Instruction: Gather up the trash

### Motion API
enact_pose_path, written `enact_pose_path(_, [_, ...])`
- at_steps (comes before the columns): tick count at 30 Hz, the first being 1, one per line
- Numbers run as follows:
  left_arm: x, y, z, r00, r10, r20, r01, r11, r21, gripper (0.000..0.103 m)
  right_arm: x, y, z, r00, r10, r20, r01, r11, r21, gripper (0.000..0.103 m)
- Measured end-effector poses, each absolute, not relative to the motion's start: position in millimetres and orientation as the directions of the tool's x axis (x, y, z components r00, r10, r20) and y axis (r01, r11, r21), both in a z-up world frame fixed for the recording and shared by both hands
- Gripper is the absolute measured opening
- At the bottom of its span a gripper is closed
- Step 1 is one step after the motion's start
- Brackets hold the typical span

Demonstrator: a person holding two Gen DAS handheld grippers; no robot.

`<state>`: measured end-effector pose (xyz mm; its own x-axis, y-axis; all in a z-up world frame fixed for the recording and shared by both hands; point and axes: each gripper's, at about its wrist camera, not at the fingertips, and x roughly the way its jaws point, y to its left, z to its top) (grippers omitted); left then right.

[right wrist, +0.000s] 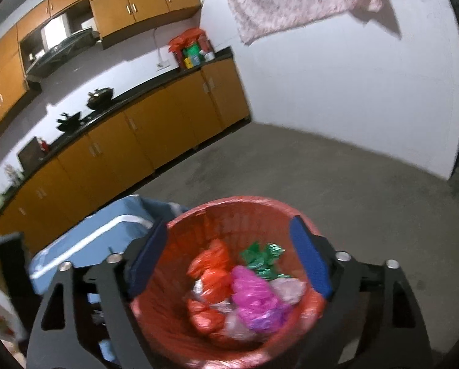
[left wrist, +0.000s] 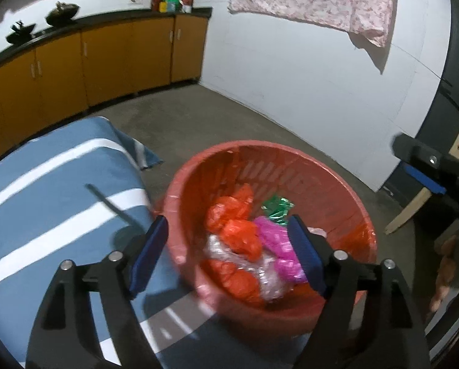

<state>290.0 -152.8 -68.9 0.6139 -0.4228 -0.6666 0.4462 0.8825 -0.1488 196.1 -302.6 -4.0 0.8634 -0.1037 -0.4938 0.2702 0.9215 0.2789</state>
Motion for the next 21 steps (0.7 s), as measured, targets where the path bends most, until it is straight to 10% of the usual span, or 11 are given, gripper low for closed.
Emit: enact_pose_path(21, [102.0,-10.3,28.7,0.914,-0.042,-0.405,0.074,0.995,0.065,0.099,57.8,-197.7,48.2,0.923,-0.157,-0.352,0.189,0.980,0.059,0.101])
